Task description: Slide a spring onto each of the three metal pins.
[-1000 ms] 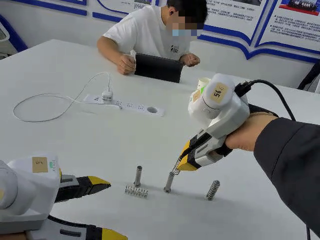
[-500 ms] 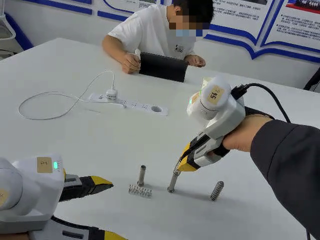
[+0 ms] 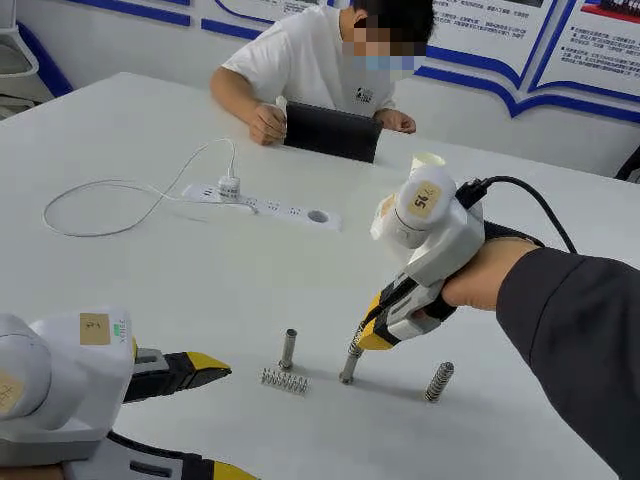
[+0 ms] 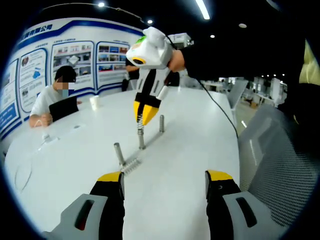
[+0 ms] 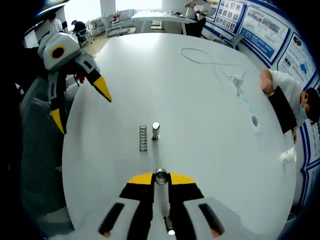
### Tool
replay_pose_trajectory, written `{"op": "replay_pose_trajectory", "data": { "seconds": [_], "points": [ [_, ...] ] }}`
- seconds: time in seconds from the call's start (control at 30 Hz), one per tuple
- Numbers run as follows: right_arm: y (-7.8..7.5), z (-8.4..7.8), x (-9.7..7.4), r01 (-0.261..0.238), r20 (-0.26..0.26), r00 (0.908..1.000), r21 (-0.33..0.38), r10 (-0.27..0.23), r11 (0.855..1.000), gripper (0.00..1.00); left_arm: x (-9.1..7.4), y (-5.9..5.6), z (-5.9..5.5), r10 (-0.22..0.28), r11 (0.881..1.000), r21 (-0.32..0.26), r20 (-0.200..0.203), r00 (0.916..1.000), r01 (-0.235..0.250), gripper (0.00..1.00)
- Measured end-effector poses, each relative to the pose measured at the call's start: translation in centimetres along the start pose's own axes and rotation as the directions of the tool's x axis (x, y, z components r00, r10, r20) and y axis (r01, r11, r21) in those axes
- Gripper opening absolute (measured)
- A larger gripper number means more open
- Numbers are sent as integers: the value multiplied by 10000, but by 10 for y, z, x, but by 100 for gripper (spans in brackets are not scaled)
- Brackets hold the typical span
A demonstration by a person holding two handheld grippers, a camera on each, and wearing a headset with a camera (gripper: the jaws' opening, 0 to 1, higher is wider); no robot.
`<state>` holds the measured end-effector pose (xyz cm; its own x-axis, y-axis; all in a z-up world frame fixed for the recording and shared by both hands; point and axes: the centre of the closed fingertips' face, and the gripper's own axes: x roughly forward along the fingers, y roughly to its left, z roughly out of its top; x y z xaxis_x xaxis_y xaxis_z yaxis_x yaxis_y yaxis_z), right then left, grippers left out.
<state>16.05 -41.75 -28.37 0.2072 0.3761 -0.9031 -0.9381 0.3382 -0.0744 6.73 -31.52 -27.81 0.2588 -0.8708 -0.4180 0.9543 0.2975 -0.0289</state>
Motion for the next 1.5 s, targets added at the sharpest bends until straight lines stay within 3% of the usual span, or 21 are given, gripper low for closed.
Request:
{"op": "replay_pose_trajectory", "data": {
  "seconds": [0.73,1.37,1.5],
  "points": [
    [5,-12,29,-132,-543,9984,227,144,9997,12,1,-2,-1,-32,10000,-70,-60,10000,31,66],
    [7,-19,37,-36,-568,9984,310,54,9995,13,0,-3,-2,-57,9999,-116,-120,9999,56,65],
    [8,-19,37,-32,-538,9985,263,47,9996,17,0,-3,-2,-41,9999,-114,-107,9999,40,65]
  ]
}}
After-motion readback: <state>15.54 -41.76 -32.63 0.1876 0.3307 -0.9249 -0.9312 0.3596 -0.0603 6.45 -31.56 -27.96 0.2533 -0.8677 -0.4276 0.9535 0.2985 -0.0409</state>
